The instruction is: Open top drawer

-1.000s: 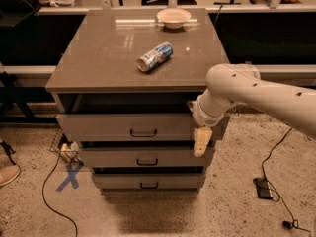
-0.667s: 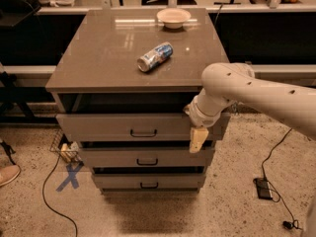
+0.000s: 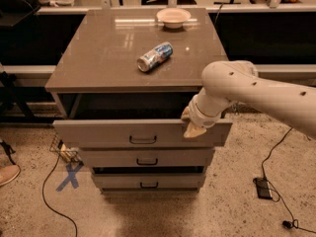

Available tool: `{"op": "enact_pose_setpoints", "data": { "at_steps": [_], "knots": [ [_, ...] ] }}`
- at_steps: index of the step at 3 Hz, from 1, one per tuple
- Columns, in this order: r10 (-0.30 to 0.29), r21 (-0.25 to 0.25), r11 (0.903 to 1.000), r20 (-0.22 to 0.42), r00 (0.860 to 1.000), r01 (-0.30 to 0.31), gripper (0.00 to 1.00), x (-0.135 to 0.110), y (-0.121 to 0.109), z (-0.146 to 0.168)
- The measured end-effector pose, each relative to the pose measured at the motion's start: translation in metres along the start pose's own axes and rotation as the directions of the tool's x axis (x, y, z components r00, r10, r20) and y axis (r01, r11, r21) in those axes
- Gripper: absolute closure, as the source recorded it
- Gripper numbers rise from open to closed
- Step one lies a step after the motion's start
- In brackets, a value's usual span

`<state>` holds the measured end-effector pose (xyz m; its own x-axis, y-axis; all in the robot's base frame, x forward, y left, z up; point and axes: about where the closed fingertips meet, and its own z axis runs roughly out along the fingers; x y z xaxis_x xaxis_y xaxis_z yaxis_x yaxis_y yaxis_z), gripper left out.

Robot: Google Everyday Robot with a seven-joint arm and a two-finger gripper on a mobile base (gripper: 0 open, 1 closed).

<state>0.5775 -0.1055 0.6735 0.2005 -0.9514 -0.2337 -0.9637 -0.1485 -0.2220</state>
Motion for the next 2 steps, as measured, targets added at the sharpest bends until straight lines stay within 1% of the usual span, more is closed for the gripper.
{"op": "enact_pose_setpoints", "data": {
  "at_steps": [1,2],
  "knots": [
    [0.0,0.0,1.0,0.0,1.0,0.0,0.88,0.0,0.0,0.0],
    [0.0,0.001,1.0,0.0,1.0,0.0,1.0,-0.0001,0.0001,-0.0008]
  ]
}}
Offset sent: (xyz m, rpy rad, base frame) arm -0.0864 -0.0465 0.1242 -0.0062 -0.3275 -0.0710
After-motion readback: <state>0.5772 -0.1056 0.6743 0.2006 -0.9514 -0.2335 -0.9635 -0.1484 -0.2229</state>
